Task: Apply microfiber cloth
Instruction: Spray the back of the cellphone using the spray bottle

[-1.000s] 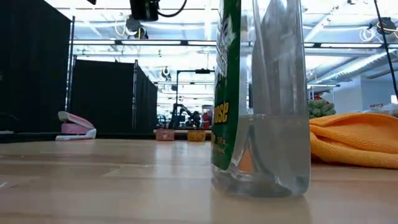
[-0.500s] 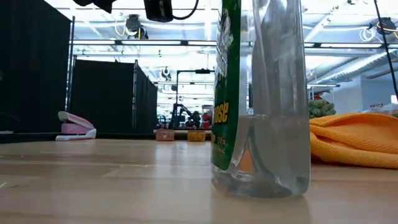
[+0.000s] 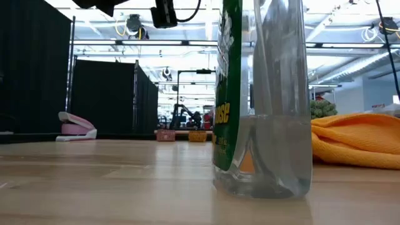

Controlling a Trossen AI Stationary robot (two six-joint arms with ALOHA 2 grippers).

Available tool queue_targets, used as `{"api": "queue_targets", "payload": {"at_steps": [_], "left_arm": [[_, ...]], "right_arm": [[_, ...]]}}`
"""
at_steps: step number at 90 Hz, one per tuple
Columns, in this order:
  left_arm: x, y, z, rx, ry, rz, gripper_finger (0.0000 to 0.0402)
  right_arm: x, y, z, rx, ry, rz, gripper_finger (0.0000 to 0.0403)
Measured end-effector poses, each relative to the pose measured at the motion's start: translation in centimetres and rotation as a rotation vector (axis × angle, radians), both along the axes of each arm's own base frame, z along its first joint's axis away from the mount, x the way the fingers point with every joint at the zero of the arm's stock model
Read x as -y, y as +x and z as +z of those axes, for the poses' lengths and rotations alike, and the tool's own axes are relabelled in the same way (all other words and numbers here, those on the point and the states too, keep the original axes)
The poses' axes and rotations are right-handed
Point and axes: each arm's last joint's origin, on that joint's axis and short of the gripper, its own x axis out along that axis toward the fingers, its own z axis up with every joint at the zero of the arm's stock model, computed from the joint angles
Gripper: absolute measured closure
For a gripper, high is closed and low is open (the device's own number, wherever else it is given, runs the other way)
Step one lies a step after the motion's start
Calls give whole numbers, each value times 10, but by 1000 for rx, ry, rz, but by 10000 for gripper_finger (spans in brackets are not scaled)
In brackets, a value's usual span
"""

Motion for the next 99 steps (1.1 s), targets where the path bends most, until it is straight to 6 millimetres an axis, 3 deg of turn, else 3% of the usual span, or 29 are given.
{"api": "queue_targets", "payload": {"at_steps": [13,30,52,66,78,89,99], "left_arm": [[-5,-11,15,89,74,64,388],[-8,-36,44,243,202,157,389],[-15,-60,50,202,333,236,389],[-16,-60,44,132,341,239,389],[-16,-61,42,113,341,233,389],[-16,-60,41,97,339,237,389],[-16,-60,41,103,338,244,389]], "right_arm": [[-7,-6,11,124,96,-17,273],[-23,-19,15,309,428,-12,215],[-41,-58,37,572,873,-95,147],[-51,-90,52,661,1119,-45,124],[-62,-111,43,577,1317,75,122],[-70,-116,18,361,1527,130,123],[-76,-113,-10,209,1630,56,123]]}}
